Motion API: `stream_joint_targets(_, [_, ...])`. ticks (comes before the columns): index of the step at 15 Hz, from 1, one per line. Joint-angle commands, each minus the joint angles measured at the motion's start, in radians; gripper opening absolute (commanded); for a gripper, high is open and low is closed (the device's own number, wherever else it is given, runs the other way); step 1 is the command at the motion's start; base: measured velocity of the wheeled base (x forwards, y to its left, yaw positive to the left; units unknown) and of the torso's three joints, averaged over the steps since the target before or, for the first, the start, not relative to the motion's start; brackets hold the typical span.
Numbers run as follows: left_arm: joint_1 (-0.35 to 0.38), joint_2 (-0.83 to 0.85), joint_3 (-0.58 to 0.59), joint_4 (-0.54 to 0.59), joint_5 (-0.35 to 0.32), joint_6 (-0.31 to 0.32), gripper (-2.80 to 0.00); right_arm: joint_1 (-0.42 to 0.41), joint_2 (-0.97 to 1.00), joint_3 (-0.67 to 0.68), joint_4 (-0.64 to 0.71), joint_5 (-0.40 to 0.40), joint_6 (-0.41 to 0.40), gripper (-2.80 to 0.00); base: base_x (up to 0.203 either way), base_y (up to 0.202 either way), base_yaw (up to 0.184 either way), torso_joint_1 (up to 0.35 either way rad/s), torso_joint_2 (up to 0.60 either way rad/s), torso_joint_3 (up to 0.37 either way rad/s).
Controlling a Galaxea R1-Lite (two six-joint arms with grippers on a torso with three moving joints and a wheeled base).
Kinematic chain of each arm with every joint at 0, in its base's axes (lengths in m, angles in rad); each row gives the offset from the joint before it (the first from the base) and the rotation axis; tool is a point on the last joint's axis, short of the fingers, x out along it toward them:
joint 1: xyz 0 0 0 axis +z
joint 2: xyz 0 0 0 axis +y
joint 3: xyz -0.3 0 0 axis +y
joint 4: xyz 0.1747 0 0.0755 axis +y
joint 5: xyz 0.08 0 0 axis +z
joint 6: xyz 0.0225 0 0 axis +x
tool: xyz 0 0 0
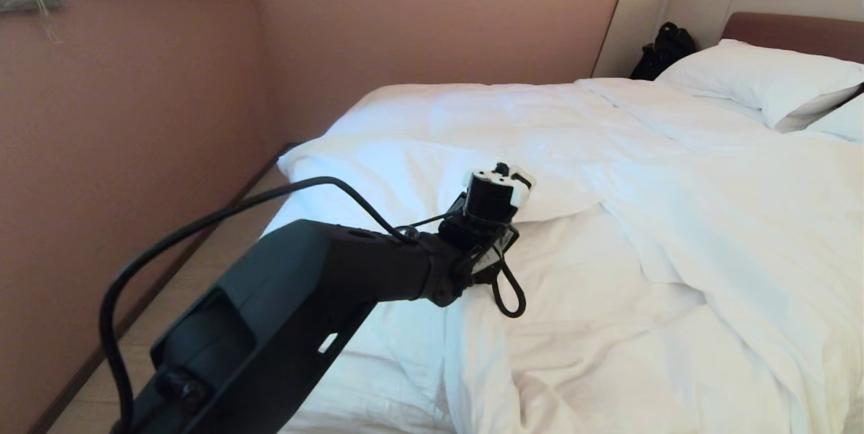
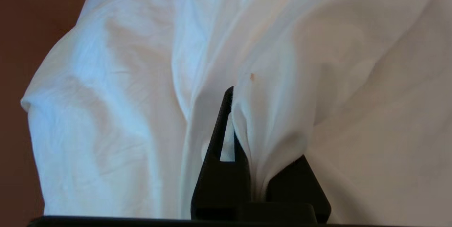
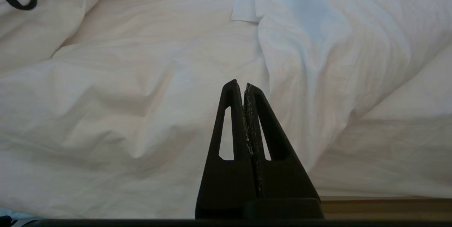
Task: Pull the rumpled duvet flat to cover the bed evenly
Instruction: Flatten the corners of the folded blanket
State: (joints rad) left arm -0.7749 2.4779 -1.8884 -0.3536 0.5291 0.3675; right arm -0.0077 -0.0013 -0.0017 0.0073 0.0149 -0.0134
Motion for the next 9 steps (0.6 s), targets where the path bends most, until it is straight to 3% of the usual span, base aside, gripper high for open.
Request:
stream_joint_targets(1, [0.035, -0.140, 0.107, -0.003, 0.006, -0.056, -2.80, 0.000, 0.001, 0.000, 0.000, 0.000, 0.000, -2.80, 0.000, 0.000, 0.000, 0.000, 0.00, 0.000])
stream_joint_targets(4, [0.088, -0.286, 0.270, -0.003, 0.008, -0.150, -2.80, 0.000, 0.001, 0.000, 0.000, 0.000, 0.000, -2.80, 0.000, 0.000, 0.000, 0.000, 0.00, 0.000])
stream_joint_targets(9, [0.149, -0.585, 0.634, -0.037, 0.009, -0.216, -2.80, 0.000, 0.001, 0.000, -0.001, 0.000, 0.000, -2.80, 0.000, 0.000, 0.000, 0.000, 0.00, 0.000])
